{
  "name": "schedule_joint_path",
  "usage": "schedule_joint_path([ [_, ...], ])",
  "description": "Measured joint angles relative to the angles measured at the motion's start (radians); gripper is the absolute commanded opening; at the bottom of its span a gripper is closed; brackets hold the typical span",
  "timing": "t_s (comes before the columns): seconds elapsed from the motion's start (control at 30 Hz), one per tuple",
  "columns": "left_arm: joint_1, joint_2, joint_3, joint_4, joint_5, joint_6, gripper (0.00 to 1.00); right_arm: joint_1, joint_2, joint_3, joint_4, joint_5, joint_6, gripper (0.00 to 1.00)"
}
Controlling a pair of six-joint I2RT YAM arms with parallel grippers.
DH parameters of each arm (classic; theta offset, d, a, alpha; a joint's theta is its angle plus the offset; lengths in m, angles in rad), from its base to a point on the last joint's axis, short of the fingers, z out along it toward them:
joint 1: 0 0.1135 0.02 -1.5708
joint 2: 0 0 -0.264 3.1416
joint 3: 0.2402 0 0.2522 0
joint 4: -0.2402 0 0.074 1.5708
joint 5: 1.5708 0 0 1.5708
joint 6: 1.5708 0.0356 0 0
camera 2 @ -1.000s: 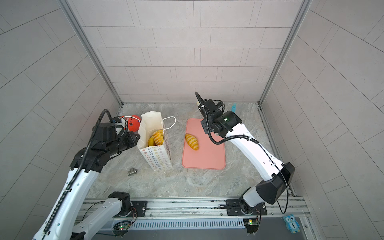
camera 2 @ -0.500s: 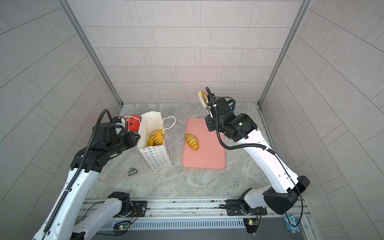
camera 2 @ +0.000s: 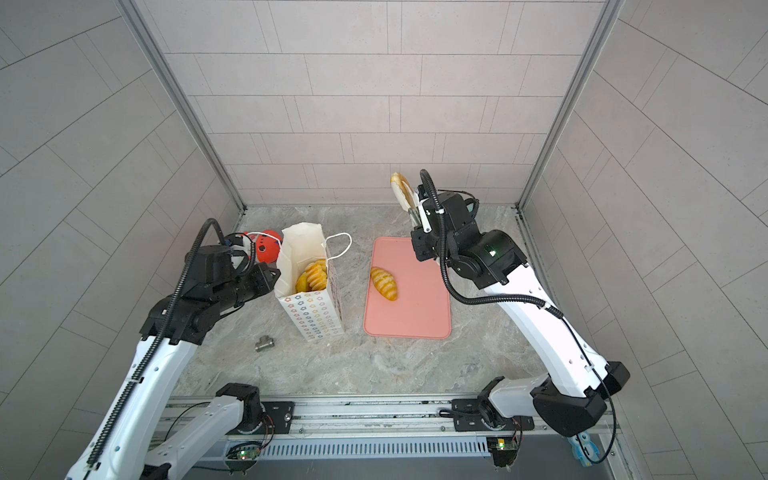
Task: Place the fake bread into the paper bag
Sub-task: 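Lift the pinched ring bun up off the tray with the right gripper, then carry the ring bun over the paper bag opening with the right gripper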
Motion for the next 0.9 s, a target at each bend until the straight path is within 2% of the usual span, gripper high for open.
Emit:
schedule_joint_path([
  [0.33,0.000,0.000,0.000,0.000,0.000,0.000,0.09,-0.002,-0.035,0.000,0.046,-0.069,0.004,0.30],
  [0.9,0.000,0.000,0.000,0.000,0.000,-0.002,0.09,-0.004,-0.074,-0.024,0.140,-0.262,0.033,0.31],
])
